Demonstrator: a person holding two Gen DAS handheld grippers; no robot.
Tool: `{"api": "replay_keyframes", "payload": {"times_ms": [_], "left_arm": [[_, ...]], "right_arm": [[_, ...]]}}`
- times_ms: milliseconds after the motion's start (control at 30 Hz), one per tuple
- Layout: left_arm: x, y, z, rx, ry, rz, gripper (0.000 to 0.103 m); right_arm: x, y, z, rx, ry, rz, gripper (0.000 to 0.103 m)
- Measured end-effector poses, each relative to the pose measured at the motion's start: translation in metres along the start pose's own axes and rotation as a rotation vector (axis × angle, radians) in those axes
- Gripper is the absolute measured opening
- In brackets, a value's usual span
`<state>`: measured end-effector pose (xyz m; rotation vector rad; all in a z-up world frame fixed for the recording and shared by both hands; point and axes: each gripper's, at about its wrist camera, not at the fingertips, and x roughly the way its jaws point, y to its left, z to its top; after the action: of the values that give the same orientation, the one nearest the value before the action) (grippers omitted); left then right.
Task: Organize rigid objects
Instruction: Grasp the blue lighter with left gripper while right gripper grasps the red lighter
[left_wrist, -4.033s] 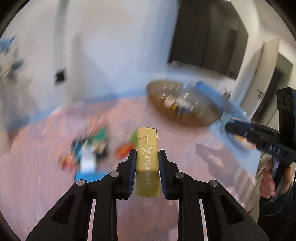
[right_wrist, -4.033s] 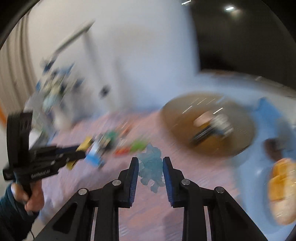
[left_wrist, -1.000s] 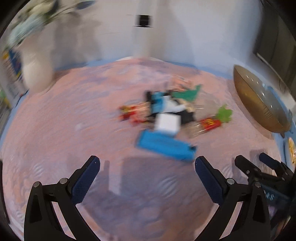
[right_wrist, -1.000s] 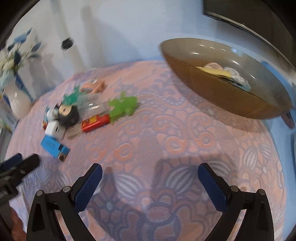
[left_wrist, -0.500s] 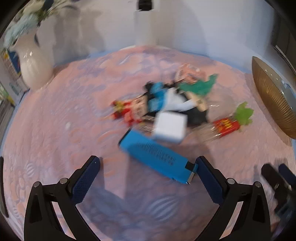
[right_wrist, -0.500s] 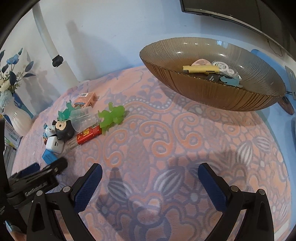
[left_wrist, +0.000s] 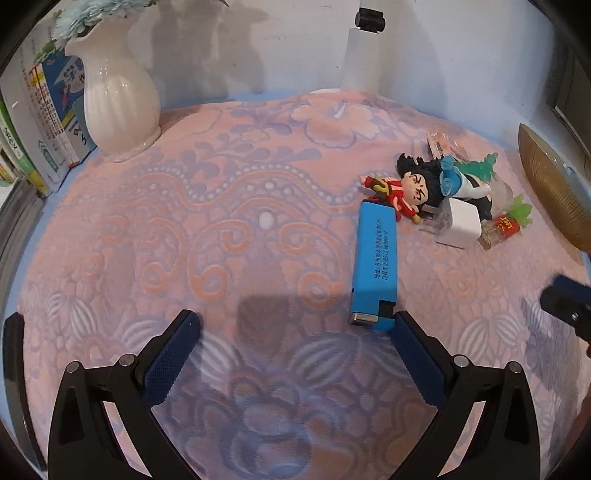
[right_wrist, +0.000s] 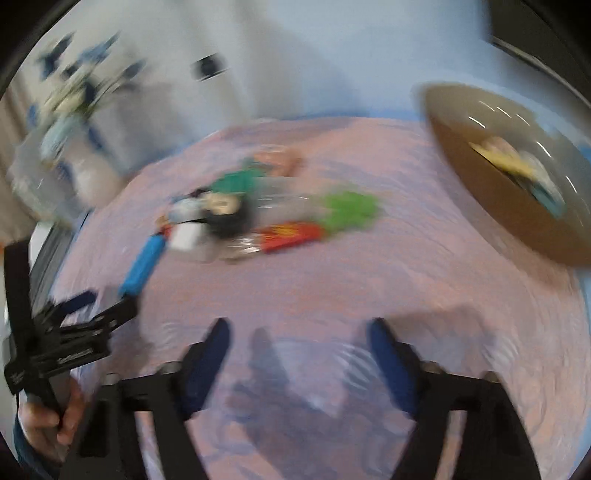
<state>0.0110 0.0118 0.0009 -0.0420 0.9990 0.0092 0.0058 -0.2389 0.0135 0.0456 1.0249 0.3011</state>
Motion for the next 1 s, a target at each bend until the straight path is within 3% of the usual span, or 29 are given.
{"api": "replay_keyframes", "payload": {"times_ms": [67,167,333,533,667,833,967,1000], "left_arm": [[0.000,-0.004,0.004,0.026,-0.005,0.006,0.102],[0.003,-0.014,0.013,0.081,-0.007,-0.020,0.102],[0.016,-0.025,0.022,0.129,-0.014,-0.015,0.103],[0.016,-0.020,0.022,0.101,-0.020,-0.058,0.103],[0.018,-0.021,0.022,0.108,-0.024,-0.051,0.103],[0.017,-0.021,0.021,0.105,-0.024,-0.052,0.103],[0.016,-0.022,0.022,0.099,-0.020,-0.053,0.103],[0.017,-0.022,0.023,0.100,-0.015,-0.056,0.103]], "right_arm": [[0.008,0.008,0.012,-0.051,0.020,0.031,0.064],[0.030,-0.009,0.026,-0.010,0.054,0.066,0.062],[0.044,-0.015,0.045,-0.058,0.015,0.094,0.062],[0.063,-0.013,0.066,-0.123,-0.004,0.171,0.075],[0.055,0.004,0.050,-0.216,0.028,0.235,0.075],[0.031,0.033,0.002,-0.389,0.062,0.298,0.073],[0.031,0.043,-0.004,-0.442,0.022,0.139,0.073],[0.034,0.041,-0.001,-0.426,0.018,0.130,0.066]]}}
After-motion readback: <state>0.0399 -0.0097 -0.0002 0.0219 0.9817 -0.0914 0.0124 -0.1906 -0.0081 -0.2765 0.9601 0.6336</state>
